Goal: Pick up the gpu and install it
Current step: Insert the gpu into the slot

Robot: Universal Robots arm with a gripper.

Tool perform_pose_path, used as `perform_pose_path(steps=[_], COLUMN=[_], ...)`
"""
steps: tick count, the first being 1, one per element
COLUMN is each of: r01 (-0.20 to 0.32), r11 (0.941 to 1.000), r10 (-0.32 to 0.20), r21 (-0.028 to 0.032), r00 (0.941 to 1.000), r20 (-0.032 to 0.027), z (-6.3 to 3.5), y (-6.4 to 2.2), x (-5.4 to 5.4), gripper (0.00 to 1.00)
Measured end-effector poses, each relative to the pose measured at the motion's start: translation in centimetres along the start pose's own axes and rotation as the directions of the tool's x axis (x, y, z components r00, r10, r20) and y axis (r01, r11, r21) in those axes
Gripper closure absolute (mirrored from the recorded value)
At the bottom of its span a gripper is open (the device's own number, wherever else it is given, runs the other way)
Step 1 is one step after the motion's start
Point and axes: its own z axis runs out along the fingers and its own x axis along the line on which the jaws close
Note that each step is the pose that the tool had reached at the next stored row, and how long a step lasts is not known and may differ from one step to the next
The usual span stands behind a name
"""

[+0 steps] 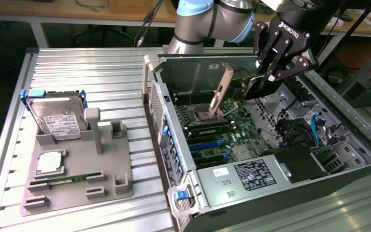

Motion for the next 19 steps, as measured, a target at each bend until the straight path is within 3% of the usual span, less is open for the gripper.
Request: perform_pose_path(steps=[19], r01=[0.035], r11=[0.9994], r10=[-0.035], r21=[-0.0009], r00=[0.9994], r20=[-0.0015], z=[0.00], y=[0.00], x=[0.00], gripper=[0.73])
